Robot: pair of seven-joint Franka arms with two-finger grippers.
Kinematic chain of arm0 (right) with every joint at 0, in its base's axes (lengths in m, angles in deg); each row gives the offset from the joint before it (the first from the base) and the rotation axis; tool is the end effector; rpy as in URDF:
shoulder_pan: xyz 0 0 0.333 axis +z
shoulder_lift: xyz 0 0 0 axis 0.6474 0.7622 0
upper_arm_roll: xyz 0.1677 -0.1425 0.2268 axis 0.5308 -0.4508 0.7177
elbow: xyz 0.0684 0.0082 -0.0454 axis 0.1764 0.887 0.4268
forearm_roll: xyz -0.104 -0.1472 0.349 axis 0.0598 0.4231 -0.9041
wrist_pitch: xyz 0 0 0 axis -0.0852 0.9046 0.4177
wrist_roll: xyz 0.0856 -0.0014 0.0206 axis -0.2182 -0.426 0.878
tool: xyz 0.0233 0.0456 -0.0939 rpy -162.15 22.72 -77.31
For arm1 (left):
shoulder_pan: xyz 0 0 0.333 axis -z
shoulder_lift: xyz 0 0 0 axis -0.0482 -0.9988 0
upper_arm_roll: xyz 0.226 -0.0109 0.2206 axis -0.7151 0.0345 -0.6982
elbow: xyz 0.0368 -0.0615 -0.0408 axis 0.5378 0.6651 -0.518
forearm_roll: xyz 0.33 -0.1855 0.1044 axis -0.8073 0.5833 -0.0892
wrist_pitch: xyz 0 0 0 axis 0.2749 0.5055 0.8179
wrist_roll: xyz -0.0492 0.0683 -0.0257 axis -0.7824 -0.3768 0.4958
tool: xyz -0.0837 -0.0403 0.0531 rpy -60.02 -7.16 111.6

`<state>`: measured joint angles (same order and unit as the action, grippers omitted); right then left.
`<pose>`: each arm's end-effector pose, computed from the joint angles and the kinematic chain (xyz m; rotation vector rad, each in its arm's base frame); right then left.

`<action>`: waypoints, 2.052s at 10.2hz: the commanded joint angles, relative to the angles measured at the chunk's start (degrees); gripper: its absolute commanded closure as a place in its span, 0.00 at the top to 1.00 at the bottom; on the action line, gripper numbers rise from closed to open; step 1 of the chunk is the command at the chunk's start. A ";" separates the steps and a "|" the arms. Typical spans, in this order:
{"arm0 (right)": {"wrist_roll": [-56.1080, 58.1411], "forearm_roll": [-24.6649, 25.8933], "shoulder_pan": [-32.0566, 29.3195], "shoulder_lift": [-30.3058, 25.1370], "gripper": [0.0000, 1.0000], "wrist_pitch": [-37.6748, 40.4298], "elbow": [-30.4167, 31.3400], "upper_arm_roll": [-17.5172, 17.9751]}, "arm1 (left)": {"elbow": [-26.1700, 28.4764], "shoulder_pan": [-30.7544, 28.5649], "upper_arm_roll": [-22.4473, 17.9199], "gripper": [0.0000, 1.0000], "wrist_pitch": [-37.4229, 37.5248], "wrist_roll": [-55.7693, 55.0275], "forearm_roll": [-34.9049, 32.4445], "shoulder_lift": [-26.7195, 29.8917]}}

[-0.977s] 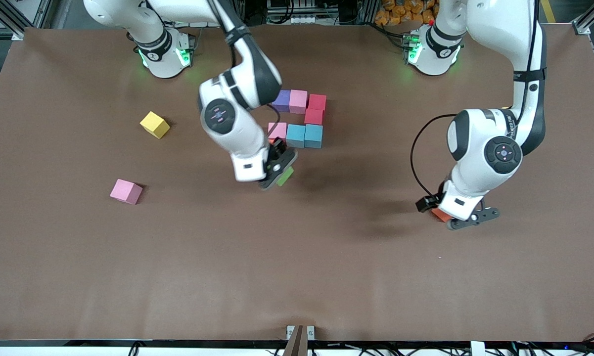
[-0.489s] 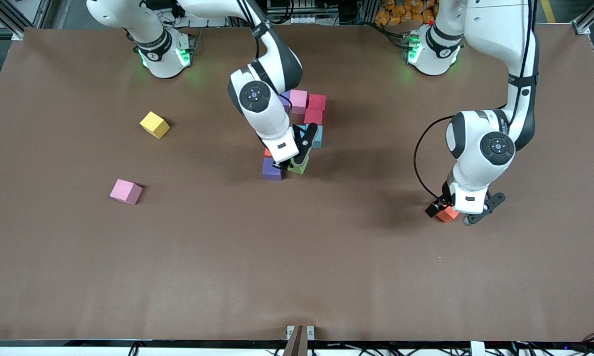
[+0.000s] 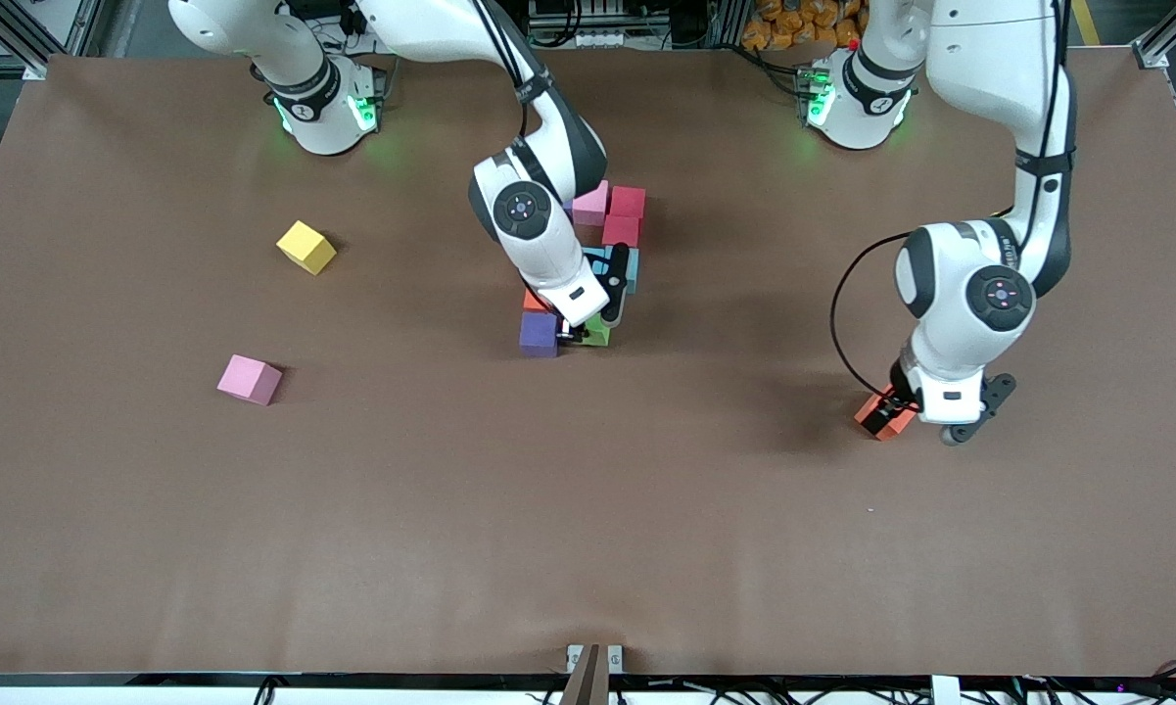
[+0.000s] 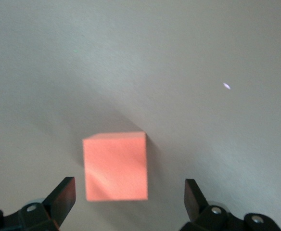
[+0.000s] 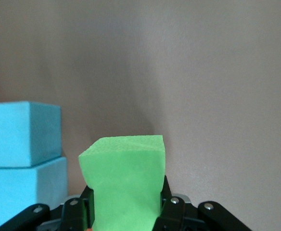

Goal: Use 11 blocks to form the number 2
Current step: 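Set green beside blue with the right gripper while the left gripper grasps orange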

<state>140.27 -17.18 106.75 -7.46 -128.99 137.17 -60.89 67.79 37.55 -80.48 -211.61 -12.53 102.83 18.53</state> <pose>0.4672 0.4786 0.2313 -2.2639 -1.9604 -0.1589 0.6016 -0.0747 0.2546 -2.8823 -1.1458 -0.1805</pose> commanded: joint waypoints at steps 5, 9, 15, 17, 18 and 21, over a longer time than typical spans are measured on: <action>3.05 0.44 -2.68 1.11 0.00 -0.14 -0.78 1.82 | 0.21 -0.32 -0.23 1.00 -0.96 -0.88 0.41 -1.37; 2.87 0.44 -2.68 1.55 0.00 -0.59 -0.69 1.92 | -0.06 -0.41 -0.14 1.00 -3.06 -1.41 1.11 -3.57; 2.34 0.79 -2.59 1.55 0.00 0.64 -0.78 1.74 | -0.41 -0.41 0.56 1.00 -6.40 -0.80 1.11 -7.44; 0.77 3.41 -2.59 1.55 0.00 1.35 -0.87 1.65 | -1.02 -0.41 2.40 1.00 -6.41 -0.62 0.68 -7.96; -0.11 4.38 -2.68 1.55 0.00 1.26 -0.87 1.74 | -1.20 -0.41 2.41 0.81 -6.41 -0.44 0.32 -7.97; -1.34 4.48 -2.33 1.73 0.21 0.82 -0.87 1.74 | -1.81 -0.32 2.50 0.38 -6.41 7.45 0.58 -7.35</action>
<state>140.79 -13.81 104.85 -6.12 -128.46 137.13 -59.73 66.67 37.22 -77.83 -217.67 -8.74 102.82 10.97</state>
